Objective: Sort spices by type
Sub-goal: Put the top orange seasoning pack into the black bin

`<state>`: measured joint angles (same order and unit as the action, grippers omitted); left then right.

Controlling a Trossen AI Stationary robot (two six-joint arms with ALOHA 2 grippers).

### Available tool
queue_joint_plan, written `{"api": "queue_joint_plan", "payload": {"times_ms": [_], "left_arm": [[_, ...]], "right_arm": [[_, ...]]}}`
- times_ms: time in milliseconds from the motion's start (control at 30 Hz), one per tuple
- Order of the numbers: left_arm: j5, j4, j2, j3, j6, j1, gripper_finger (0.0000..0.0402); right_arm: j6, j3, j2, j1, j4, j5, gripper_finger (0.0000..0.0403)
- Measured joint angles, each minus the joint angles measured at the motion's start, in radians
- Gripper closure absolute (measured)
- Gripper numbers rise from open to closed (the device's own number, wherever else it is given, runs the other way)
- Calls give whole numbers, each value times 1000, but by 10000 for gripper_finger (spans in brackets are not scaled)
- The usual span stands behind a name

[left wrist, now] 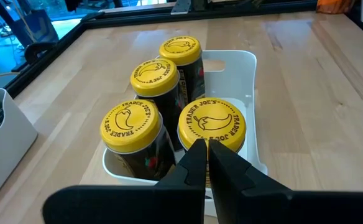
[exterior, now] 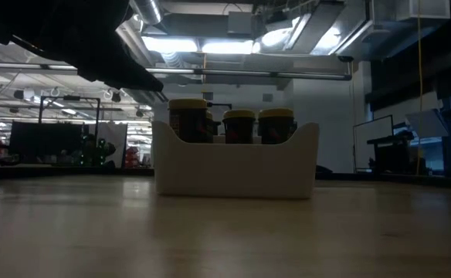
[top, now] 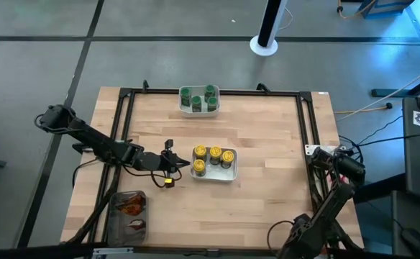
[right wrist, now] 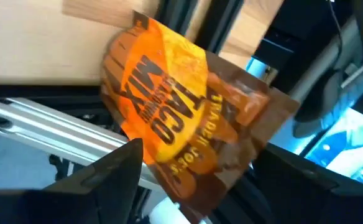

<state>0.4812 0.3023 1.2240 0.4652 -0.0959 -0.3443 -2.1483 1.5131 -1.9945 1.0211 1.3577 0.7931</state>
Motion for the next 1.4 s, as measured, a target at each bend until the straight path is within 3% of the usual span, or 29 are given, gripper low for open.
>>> {"api": "queue_joint_plan", "payload": {"times_ms": [533,933,1400], "left_arm": [[0,0,0,0,0,0,398],[0,0,0,0,0,0,398],[0,1,0,0,0,0,398]], "right_arm": [[-28,-9,0,1,-80,-241,110],[-25,-9,-2,21,-89,-297,201],[2,-10,-50,36,-105,-313,235]]}}
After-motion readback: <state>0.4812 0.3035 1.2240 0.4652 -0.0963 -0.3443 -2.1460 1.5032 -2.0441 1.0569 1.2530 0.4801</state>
